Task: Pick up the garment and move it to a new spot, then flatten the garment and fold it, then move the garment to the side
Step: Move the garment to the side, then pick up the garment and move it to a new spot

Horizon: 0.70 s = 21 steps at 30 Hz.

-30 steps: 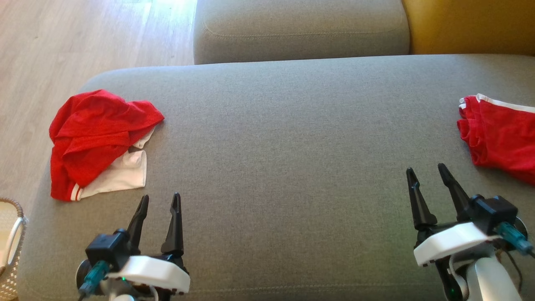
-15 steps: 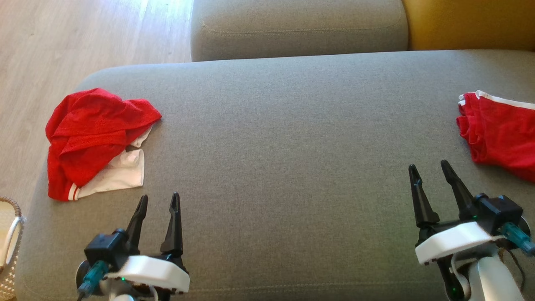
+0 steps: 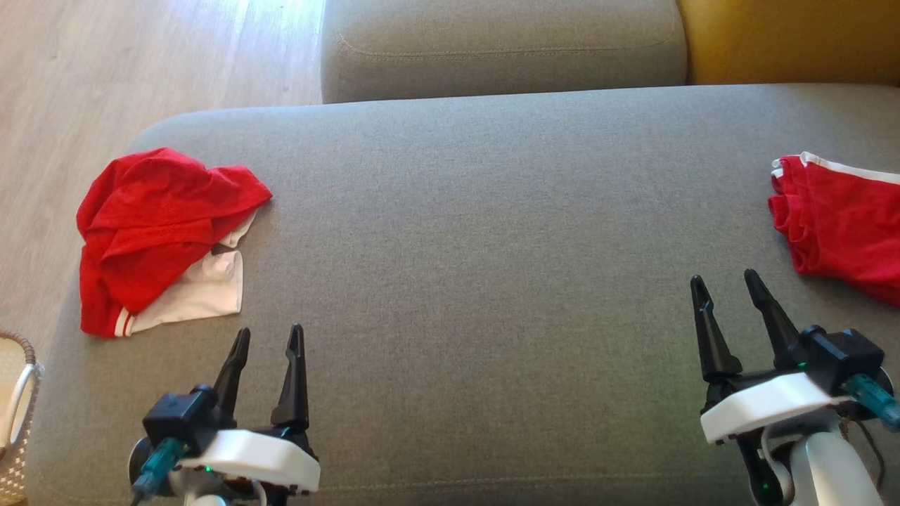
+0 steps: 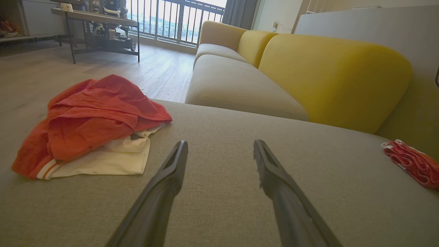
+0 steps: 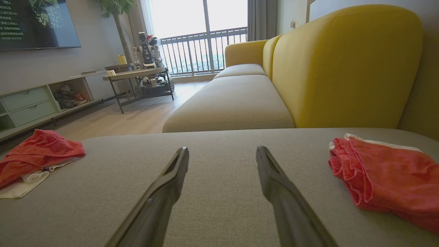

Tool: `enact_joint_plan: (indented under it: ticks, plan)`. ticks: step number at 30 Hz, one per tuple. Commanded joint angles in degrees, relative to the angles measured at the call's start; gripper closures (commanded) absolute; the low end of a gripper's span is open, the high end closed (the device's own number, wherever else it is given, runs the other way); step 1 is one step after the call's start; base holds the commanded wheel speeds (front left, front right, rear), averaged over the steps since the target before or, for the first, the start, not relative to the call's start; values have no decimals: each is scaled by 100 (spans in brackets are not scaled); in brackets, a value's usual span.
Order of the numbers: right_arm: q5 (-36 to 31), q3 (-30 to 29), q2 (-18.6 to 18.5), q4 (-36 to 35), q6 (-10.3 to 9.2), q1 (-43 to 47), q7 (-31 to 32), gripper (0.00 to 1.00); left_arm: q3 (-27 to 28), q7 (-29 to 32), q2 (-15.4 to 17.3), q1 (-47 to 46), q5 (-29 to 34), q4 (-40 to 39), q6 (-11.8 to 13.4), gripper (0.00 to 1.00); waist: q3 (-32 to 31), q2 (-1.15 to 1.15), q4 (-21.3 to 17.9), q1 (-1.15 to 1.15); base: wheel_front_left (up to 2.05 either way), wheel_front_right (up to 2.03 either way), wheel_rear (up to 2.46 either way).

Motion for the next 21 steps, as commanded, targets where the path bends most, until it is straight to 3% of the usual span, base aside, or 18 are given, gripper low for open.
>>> enact_joint_plan:
  ticks: [1, 14, 21]
  plan:
    - [22, 110, 1, -169, -2, -114, -53, 0, 163, -34, -11, -192, -26, -174, 30, 0, -2, 0, -1, 0, 0, 0, 0]
    - [38, 103, 2, -182, -2, -107, -53, 0, 131, -34, -11, -231, -18, -138, 13, 0, 12, 0, 56, 0, 0, 0, 0]
    - [110, 299, 2, -272, -2, -32, -53, 0, 184, -34, -11, -323, 40, -131, -2, 0, 2, 0, 533, 0, 0, 0, 0]
